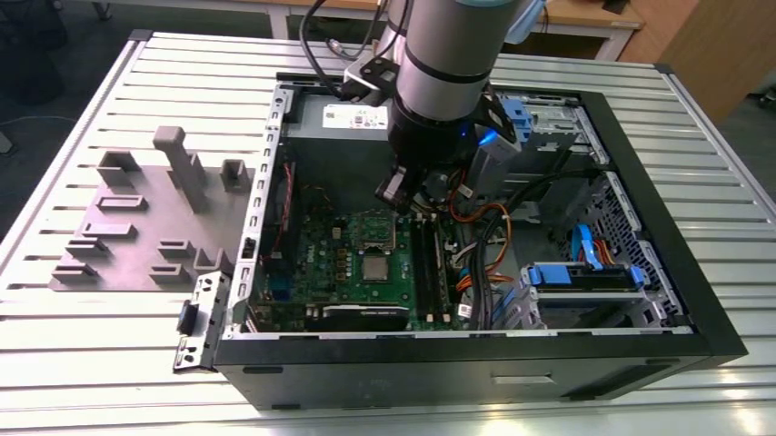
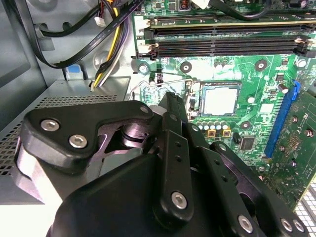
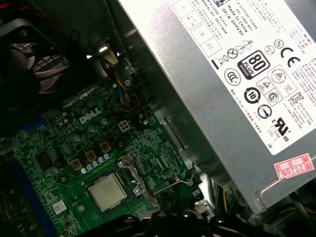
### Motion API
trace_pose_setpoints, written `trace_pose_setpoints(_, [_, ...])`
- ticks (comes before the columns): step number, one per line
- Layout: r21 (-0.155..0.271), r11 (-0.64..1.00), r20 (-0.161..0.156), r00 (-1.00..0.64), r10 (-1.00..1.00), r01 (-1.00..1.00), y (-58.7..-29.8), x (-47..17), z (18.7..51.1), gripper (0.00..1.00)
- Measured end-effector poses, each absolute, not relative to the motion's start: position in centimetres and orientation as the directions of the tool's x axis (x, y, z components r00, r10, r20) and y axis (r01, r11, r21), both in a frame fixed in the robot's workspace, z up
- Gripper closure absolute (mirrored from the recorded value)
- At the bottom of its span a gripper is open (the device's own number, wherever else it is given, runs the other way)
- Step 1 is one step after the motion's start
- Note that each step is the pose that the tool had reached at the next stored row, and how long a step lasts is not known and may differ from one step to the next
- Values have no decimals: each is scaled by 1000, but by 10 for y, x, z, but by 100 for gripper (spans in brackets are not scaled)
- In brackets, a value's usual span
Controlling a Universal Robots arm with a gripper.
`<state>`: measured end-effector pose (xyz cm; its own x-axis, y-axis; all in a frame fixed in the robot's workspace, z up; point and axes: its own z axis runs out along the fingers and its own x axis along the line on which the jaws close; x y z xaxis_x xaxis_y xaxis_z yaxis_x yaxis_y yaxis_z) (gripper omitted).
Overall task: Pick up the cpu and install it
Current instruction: 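Close the cpu cover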
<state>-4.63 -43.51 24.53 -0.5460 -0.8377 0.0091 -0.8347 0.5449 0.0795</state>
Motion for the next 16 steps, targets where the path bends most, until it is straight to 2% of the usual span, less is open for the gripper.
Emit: trace_pose_setpoints(16, [80,545,9,-546,-838,-835,-440,-46,245,89])
